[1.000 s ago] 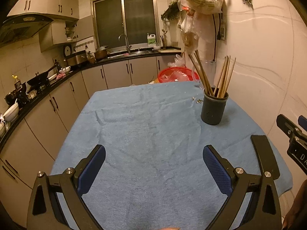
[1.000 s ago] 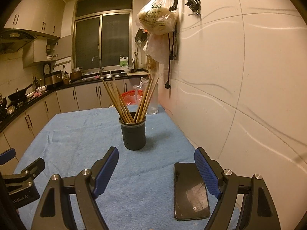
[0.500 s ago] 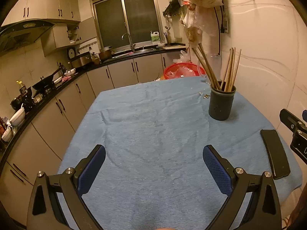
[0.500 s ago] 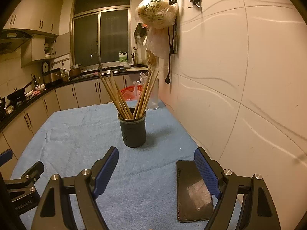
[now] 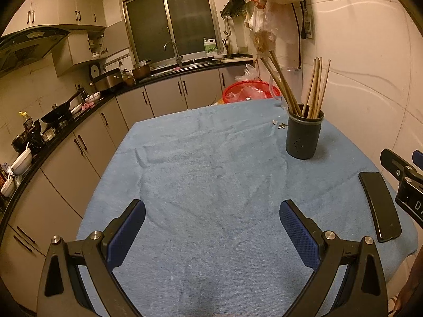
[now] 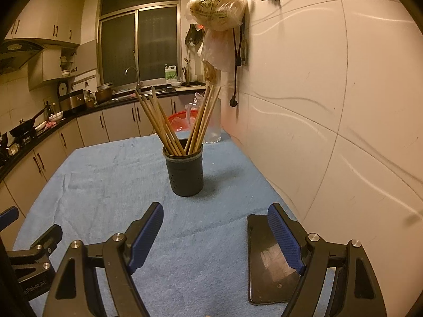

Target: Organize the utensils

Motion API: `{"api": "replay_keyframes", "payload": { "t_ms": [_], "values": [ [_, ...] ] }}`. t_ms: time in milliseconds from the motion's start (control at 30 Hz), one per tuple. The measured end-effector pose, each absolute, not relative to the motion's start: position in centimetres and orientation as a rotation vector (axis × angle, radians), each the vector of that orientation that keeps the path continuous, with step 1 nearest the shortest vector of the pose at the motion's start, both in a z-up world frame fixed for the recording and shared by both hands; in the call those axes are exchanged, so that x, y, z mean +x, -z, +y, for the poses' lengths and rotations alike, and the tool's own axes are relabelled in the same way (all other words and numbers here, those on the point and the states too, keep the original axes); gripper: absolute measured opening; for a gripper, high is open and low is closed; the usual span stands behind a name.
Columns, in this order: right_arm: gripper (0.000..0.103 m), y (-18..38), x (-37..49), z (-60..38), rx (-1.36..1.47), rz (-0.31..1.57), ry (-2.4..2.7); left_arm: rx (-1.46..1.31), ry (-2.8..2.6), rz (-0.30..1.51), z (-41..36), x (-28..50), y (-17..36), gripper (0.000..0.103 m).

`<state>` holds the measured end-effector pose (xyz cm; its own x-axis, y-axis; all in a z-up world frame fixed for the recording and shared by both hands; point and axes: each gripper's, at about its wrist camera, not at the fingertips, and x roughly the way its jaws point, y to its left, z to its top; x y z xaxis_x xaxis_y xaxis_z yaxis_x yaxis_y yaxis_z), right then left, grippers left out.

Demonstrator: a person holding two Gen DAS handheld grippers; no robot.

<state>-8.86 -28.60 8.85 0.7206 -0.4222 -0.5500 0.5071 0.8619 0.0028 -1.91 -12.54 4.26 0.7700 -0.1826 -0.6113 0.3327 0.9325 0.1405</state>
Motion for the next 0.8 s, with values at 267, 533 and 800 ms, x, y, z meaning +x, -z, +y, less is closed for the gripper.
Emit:
{"api": "replay_keyframes", "payload": {
  "t_ms": [267, 533, 800],
  "values": [
    [0.083, -8.71, -8.88, -28.60, 0.159, 0.573, 0.514, 0.244, 0.286, 0.635, -12.43, -2.10, -4.21, 0.101],
    [0.083, -8.72, -9.13, -28.43, 0.155, 0.574, 0.513, 0.238, 0.281, 0.631, -12.29, -2.27, -4.26, 0.101],
    [0.083, -8.77, -9.30, -28.36, 0.158, 0.571, 0.512, 0.238, 0.278, 0.628, -12.23, -2.49, -4.38, 0.101]
  ]
}}
